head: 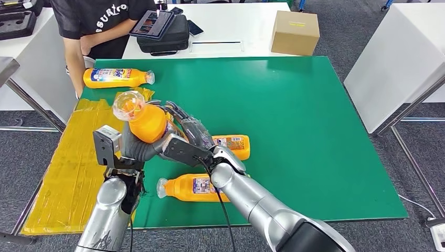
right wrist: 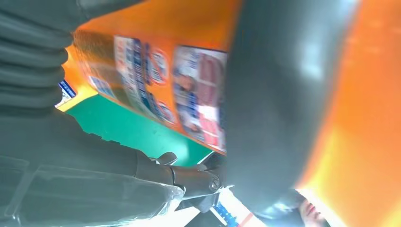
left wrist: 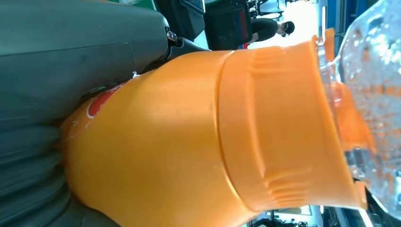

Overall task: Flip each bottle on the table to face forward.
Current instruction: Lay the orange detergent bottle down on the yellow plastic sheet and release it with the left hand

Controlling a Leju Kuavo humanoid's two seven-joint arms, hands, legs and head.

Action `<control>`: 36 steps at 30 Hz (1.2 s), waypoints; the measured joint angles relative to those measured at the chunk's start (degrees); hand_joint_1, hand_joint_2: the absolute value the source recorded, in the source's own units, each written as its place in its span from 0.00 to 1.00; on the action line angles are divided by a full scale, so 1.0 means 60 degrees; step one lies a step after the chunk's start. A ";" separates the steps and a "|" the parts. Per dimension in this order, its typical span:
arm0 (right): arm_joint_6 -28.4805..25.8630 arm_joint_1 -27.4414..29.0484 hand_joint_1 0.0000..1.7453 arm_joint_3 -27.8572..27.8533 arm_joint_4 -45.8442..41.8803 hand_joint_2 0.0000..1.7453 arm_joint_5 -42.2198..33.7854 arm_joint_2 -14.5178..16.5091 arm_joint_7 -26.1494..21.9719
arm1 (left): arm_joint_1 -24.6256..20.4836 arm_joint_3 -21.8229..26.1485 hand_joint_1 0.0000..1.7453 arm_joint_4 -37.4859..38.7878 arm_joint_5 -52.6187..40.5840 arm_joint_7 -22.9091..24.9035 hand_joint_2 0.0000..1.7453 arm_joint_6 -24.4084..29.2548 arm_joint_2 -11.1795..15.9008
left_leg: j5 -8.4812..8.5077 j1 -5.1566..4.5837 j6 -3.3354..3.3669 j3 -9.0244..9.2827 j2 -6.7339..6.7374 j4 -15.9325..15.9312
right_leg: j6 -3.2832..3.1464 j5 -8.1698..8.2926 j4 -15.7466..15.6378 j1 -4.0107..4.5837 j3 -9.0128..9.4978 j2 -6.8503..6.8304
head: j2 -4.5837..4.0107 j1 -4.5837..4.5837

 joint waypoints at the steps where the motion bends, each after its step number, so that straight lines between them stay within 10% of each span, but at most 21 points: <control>1: 0.0033 0.0074 0.00 -0.0079 -0.0069 0.00 0.0064 -0.0016 -0.0030 | -0.0009 0.0001 1.00 -0.0006 -0.0015 -0.0006 1.00 0.0036 -0.0002 | 0.0000 0.0000 0.0000 0.0000 -0.0001 0.0000 | 0.0000 0.0000 0.0000 0.0000 0.0000 -0.0001 | -0.0001 0.0000; 24: -0.1209 0.3872 0.00 -0.1720 -0.7265 0.00 0.2639 -0.2005 0.0602 | 0.0198 0.1345 1.00 -0.0067 -0.3603 -0.0117 1.00 0.3334 0.0512 | -0.0004 -0.0001 0.0001 -0.0006 -0.0003 0.0000 | 0.0000 -0.0002 -0.0004 0.0000 -0.0007 -0.0002 | -0.0002 -0.0002; 36: -0.1808 0.4641 0.00 -0.1742 -0.8496 0.00 0.2953 -0.2773 0.0566 | 0.0095 0.1389 1.00 0.0424 -0.6105 -0.0164 1.00 0.4786 0.0741 | -0.0004 -0.0001 0.0001 -0.0004 -0.0002 0.0000 | 0.0000 -0.0001 -0.0005 -0.0001 -0.0007 -0.0002 | -0.0002 -0.0001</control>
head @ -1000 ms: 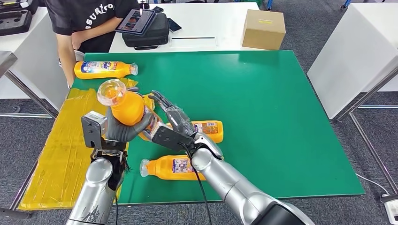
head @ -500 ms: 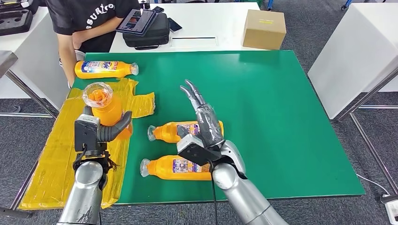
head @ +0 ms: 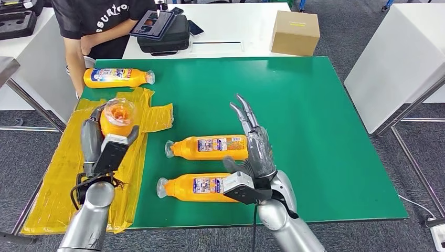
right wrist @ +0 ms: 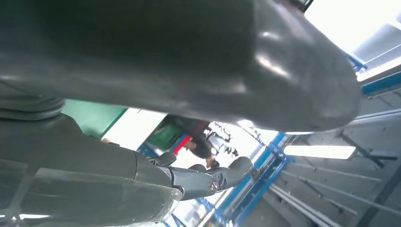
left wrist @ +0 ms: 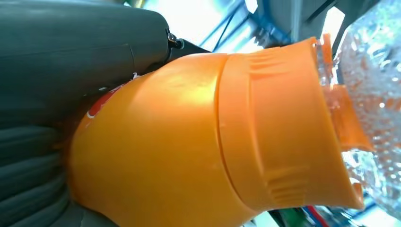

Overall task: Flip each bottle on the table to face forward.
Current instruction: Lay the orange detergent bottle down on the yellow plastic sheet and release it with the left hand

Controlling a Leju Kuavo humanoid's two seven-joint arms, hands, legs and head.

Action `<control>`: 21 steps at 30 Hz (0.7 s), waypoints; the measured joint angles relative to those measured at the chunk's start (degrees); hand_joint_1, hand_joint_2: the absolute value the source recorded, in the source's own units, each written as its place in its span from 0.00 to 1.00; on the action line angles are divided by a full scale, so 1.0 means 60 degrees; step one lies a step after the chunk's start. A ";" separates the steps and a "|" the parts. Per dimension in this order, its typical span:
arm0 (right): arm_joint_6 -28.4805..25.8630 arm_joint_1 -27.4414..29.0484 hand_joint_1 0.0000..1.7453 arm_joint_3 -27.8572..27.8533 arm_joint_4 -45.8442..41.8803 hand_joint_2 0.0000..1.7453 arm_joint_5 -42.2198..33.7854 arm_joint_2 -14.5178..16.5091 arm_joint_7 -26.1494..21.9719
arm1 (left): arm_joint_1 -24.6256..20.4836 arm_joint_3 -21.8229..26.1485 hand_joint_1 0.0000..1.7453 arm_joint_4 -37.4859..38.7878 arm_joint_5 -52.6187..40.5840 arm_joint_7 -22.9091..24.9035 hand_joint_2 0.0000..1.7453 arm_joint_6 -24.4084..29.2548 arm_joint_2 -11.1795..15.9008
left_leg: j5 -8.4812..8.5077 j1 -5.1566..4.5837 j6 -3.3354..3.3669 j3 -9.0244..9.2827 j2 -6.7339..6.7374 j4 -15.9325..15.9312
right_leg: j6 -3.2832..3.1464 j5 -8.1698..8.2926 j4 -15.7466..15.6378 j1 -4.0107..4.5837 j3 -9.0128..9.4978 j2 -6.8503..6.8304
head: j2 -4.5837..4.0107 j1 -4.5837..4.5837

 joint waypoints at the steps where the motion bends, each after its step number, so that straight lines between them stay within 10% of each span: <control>1: -0.0063 0.0090 0.00 0.0001 -0.0064 0.00 0.0030 -0.0087 -0.0010 | -0.0053 -0.0016 1.00 0.0168 -0.0513 0.0044 1.00 0.0270 0.0038 | 0.0000 0.0000 0.0000 -0.0001 0.0000 0.0000 | 0.0000 0.0000 0.0000 0.0000 0.0000 0.0000 | 0.0000 0.0000; 9: -0.0131 0.0229 0.00 0.0100 -0.0167 0.00 -0.0035 -0.0398 0.0179 | -0.1111 -0.0527 1.00 0.2456 -0.3874 0.0762 1.00 0.1450 0.0247 | 0.0003 0.0000 0.0000 0.0000 0.0000 0.0000 | 0.0000 0.0003 0.0001 0.0000 0.0002 0.0001 | 0.0000 -0.0001; 21: 0.0176 0.0222 0.00 0.0369 -0.0189 0.00 0.0003 -0.0456 0.0405 | -0.3492 -0.0953 1.00 0.6320 -0.4530 0.1273 1.00 0.1348 0.0290 | 0.0006 0.0000 0.0001 -0.0002 0.0000 0.0001 | 0.0000 0.0006 0.0004 0.0000 0.0003 0.0002 | 0.0000 0.0001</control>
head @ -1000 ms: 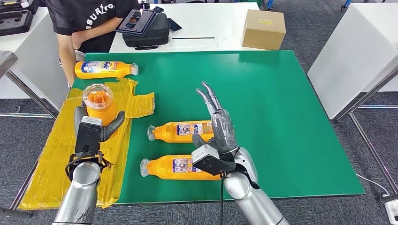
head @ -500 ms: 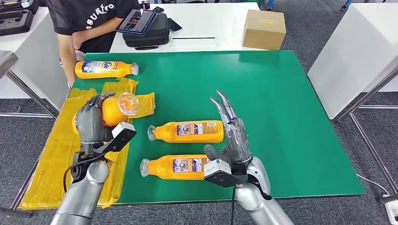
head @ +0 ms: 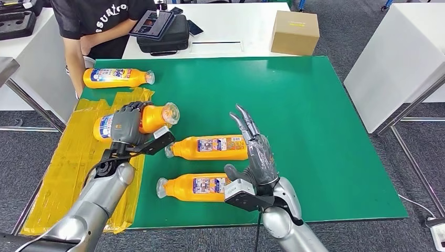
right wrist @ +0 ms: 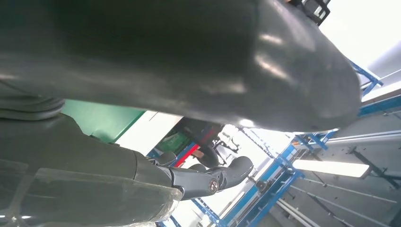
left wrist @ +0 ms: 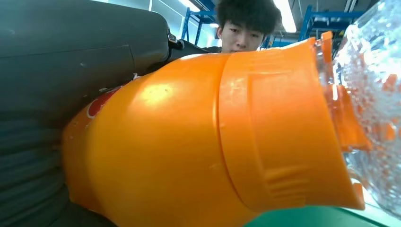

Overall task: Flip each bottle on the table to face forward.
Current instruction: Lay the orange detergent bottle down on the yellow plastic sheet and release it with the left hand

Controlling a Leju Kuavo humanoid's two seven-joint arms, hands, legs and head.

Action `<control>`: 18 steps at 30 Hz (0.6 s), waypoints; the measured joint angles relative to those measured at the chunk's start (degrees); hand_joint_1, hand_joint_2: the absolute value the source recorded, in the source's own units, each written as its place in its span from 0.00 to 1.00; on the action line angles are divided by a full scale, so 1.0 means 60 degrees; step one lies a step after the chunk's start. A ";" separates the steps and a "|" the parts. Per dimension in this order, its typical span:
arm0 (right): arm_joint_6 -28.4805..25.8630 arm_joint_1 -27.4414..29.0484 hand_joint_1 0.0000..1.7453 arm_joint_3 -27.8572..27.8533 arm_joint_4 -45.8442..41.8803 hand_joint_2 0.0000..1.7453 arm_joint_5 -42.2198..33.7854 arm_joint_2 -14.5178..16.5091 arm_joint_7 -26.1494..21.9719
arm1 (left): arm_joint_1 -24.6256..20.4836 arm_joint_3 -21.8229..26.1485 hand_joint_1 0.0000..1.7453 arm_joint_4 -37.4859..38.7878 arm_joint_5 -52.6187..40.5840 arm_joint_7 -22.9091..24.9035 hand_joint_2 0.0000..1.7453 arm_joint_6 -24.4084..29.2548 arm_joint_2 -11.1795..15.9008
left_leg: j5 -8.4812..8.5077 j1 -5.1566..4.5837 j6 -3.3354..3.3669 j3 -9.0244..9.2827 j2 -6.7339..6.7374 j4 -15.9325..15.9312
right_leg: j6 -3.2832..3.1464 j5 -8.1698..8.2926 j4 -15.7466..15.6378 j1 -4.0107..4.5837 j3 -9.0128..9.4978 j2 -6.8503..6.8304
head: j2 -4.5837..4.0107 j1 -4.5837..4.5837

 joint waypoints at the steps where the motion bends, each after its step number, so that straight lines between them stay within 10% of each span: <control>1: 0.0011 0.0000 0.00 0.0028 0.0000 0.00 0.0005 0.0004 0.0000 | -0.0204 -0.0021 1.00 0.0230 -0.0066 0.0104 1.00 -0.0040 0.0000 | 0.0000 0.0000 0.0000 0.0000 0.0000 0.0000 | 0.0000 0.0000 0.0000 0.0000 0.0000 0.0000 | 0.0000 -0.0002; 18: 0.0022 0.0032 0.00 0.0228 0.0000 0.00 0.0029 0.0013 0.0000 | -0.1345 -0.0178 1.00 0.1773 -0.0666 0.1085 1.00 -0.0103 0.0076 | 0.0000 0.0001 0.0000 -0.0001 0.0001 0.0000 | 0.0000 0.0000 0.0001 0.0000 0.0001 0.0001 | -0.0002 -0.0001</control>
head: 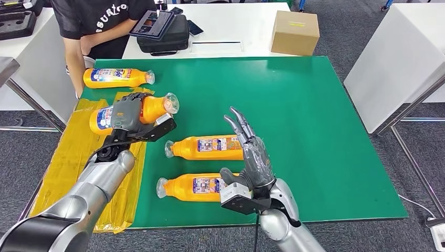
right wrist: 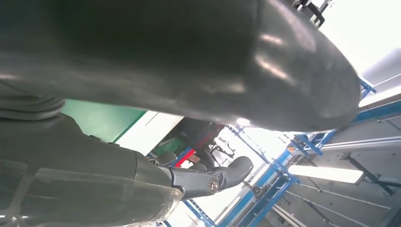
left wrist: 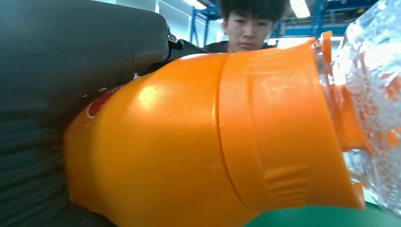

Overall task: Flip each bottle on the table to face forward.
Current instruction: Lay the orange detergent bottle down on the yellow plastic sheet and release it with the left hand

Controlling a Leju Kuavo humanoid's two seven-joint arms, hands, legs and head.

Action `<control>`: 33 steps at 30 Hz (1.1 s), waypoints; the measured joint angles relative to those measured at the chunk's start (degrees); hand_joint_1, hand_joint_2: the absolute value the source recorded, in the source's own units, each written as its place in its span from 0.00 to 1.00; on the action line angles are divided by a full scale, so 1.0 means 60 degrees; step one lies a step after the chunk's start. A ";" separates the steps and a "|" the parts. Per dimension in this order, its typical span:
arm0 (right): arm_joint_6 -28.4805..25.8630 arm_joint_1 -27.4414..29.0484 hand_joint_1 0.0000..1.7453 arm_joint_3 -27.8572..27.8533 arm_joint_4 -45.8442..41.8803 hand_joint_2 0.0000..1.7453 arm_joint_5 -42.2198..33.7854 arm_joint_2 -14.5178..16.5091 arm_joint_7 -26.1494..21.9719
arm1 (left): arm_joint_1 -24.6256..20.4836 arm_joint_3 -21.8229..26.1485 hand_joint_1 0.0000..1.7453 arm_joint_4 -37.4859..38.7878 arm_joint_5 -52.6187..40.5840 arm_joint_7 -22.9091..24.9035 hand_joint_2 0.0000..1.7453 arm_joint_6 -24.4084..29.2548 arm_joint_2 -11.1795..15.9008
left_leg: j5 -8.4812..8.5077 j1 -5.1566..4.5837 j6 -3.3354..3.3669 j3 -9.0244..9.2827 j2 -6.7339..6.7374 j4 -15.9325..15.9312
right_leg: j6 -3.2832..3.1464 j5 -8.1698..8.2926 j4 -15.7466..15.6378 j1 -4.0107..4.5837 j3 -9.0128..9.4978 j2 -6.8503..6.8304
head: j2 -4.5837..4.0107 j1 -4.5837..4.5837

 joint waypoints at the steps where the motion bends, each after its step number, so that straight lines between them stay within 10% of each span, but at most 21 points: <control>1: 0.0000 0.0023 0.00 0.0020 0.0000 0.00 0.0007 -0.0002 -0.0002 | -0.0089 0.0000 1.00 0.0092 -0.0044 0.0149 1.00 -0.0054 0.0052 | 0.0000 0.0000 0.0000 0.0000 0.0000 0.0000 | 0.0000 0.0000 0.0001 0.0000 0.0000 0.0000 | 0.0000 0.0000; 22: 0.0239 0.0313 0.00 0.0212 0.0011 0.00 0.0190 -0.0009 -0.0120 | -0.0955 0.0557 1.00 0.1486 -0.0547 0.2142 1.00 -0.1045 0.1715 | 0.0001 0.0003 -0.0002 0.0000 0.0007 -0.0001 | -0.0001 0.0000 0.0002 0.0000 -0.0002 0.0008 | 0.0001 0.0002; 26: 0.0314 0.0358 0.00 0.0207 0.0011 0.00 0.0193 -0.0020 -0.0170 | -0.0991 0.0719 0.00 0.1578 -0.0461 0.2158 1.00 -0.1164 0.1927 | 0.0001 0.0004 -0.0002 0.0001 0.0006 -0.0001 | -0.0001 -0.0001 0.0002 0.0001 -0.0003 0.0007 | 0.0000 0.0001; 33: 0.0345 0.0368 0.00 0.0200 0.0022 0.00 0.0190 -0.0020 -0.0182 | -0.1082 0.1279 0.00 0.1644 0.0250 0.1432 1.00 -0.1516 0.2002 | 0.0002 0.0002 -0.0002 0.0002 0.0005 -0.0001 | -0.0001 -0.0001 0.0002 0.0000 -0.0001 0.0006 | 0.0001 0.0002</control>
